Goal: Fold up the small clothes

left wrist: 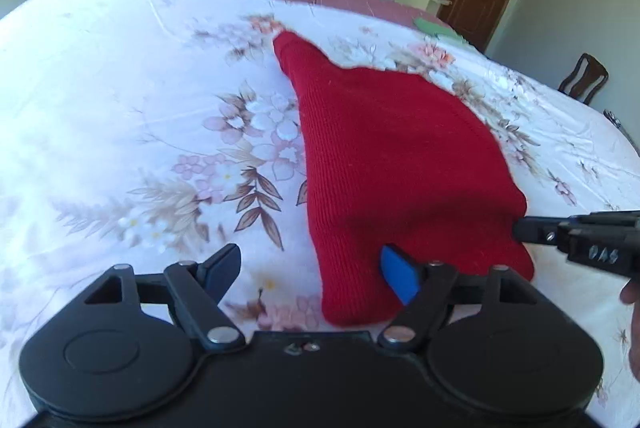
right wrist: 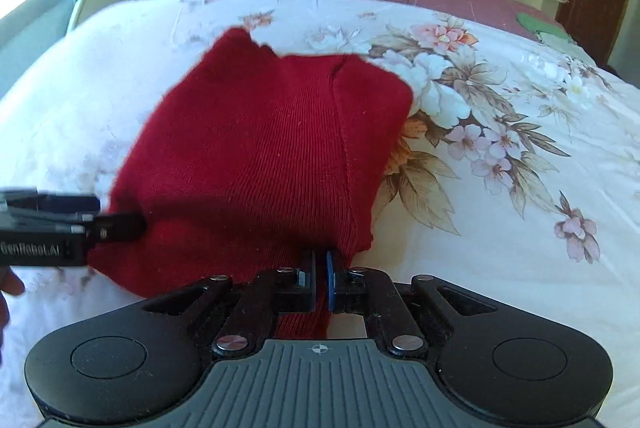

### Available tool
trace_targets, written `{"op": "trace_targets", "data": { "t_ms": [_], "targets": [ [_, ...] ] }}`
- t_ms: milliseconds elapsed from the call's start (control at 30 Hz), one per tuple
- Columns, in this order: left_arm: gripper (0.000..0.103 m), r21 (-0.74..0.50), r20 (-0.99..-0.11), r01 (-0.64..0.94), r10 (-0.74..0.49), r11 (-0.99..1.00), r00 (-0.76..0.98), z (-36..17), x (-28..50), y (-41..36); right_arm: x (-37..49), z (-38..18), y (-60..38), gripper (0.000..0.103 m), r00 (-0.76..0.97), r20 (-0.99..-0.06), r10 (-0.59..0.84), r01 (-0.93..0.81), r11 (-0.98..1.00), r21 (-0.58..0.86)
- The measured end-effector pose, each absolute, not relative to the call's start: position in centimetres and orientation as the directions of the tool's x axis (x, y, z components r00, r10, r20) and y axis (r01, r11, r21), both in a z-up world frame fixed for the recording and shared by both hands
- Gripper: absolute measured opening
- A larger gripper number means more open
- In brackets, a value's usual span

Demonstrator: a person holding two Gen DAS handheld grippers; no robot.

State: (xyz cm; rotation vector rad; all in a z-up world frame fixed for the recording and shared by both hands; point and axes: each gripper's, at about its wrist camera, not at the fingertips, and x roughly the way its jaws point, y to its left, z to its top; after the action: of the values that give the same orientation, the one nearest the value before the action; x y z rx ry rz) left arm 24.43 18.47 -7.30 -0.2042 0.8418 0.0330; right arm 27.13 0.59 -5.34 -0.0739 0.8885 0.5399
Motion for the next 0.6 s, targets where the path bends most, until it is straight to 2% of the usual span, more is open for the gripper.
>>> {"op": "trace_targets", "data": {
  "t_ms": [67,100,167,200,233,367,600],
  "targets": [
    [0.091,-0.155,-0.721,-0.136,-0.018,0.979,0.693,-6.0,21.9,17.8,25.6,-3.9,-1.1,0.008,0.537,-0.721,0.437,-0.449,0.872,0.194],
    [0.098,-0.152,-0.705,-0.148,-0.003,0.977,0.709,-5.3,20.6,17.4,24.7,-3.2,-2.0,0.038,0.554,-0.71,0.434,-0.429,0.88,0.203],
    [0.103,-0.133,-0.67,-0.157,0.028,0.979,0.742,-3.8,18.1,16.3,22.1,-1.8,-4.0,0.101,0.634,-0.642,0.43,-0.386,0.896,0.22],
    [0.103,-0.119,-0.655,-0.159,0.043,0.98,0.755,-3.0,16.8,15.6,20.6,-1.0,-5.2,0.103,0.689,-0.58,0.434,-0.378,0.898,0.223],
    [0.103,-0.103,-0.647,-0.16,0.056,0.982,0.76,-2.3,15.7,15.0,19.7,-0.5,-5.9,0.103,0.702,-0.564,0.433,-0.379,0.899,0.219],
    [0.103,-0.087,-0.619,-0.141,0.057,0.986,0.783,0.2,11.6,12.4,16.6,1.2,-8.3,0.103,0.69,-0.563,0.454,-0.373,0.89,0.26],
    [0.103,-0.06,-0.551,-0.072,0.027,0.996,0.834,4.1,4.1,7.7,8.3,4.6,-10.9,0.103,0.722,-0.509,0.468,-0.405,0.883,0.238]
  ]
}}
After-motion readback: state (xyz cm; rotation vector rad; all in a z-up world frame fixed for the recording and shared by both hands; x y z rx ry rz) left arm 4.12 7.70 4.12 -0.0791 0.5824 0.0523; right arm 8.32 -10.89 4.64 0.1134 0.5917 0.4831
